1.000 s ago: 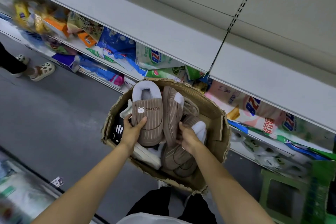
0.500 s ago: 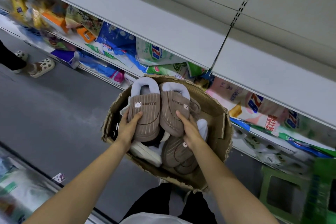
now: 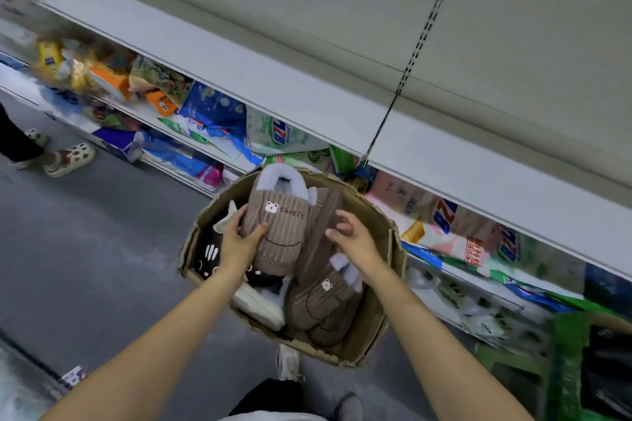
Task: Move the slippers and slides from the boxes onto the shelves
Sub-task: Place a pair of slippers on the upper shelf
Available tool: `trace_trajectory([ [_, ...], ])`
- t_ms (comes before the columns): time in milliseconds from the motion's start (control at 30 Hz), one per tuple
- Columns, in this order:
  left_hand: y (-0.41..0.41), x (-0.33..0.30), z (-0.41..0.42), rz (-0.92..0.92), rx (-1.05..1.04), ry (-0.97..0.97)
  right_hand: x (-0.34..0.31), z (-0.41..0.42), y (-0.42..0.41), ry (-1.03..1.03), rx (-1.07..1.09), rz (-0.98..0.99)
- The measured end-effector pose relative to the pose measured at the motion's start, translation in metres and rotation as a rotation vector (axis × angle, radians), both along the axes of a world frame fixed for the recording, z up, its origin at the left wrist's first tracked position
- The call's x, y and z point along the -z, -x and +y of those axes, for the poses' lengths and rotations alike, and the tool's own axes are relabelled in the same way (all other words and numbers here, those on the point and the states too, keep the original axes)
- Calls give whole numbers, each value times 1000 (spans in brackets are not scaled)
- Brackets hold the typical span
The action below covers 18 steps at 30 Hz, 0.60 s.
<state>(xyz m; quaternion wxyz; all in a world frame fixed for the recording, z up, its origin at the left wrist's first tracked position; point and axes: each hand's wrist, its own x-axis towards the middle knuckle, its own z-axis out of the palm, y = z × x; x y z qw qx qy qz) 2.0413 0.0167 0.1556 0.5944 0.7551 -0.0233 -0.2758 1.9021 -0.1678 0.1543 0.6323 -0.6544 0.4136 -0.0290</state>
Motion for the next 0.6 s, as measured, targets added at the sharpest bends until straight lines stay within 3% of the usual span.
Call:
trace_trajectory([
  [167, 20, 19, 8, -42, 74, -93, 27, 28, 5, 6, -122, 109],
  [433, 13, 33, 21, -101, 48, -140, 61, 53, -12, 202, -219, 238],
  [600, 9, 36, 19, -70, -23, -94, 59, 54, -7, 318, 19, 116],
])
